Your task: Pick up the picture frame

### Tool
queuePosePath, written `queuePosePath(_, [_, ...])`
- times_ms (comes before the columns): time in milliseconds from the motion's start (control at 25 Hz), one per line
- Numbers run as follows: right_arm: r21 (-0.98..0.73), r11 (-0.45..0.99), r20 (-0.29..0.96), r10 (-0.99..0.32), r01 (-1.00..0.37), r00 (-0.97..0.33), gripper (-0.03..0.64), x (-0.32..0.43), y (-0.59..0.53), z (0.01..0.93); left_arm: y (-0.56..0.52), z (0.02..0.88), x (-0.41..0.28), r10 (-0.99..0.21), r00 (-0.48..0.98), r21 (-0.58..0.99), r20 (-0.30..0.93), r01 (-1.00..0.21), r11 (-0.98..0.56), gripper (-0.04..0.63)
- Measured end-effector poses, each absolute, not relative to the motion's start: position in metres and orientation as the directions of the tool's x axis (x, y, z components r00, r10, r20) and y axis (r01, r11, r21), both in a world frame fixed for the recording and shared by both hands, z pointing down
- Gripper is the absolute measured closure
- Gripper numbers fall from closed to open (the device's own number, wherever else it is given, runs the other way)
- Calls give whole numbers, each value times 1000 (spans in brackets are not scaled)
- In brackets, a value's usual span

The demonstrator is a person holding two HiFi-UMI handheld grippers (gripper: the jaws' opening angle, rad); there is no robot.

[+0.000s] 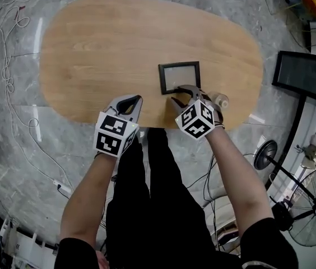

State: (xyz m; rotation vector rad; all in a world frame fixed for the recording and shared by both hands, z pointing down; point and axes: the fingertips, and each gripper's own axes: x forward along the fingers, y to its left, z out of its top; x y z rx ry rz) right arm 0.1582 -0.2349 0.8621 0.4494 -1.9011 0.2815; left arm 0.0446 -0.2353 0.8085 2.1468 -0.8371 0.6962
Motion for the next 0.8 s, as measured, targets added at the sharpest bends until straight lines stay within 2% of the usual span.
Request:
queuePosePath(320, [41, 984, 983, -70, -172, -167, 451, 172, -241, 881, -239, 801, 37, -357, 635, 429, 685, -747, -507, 588])
queuePosePath(480, [18, 992, 989, -35, -123, -143, 465, 177, -234, 889, -242, 797, 37, -367, 634, 427, 681, -751, -504, 588])
queuePosePath(640, [36, 994, 990, -49, -102, -129, 517, 180, -233, 894, -237, 797, 35, -368, 638, 437, 676, -750, -498, 588])
queuePosePath(800, [36, 999, 994, -38, -21, -104, 525, 179, -233, 895, -229, 805, 32, -359, 639, 450, 680, -751, -483, 588])
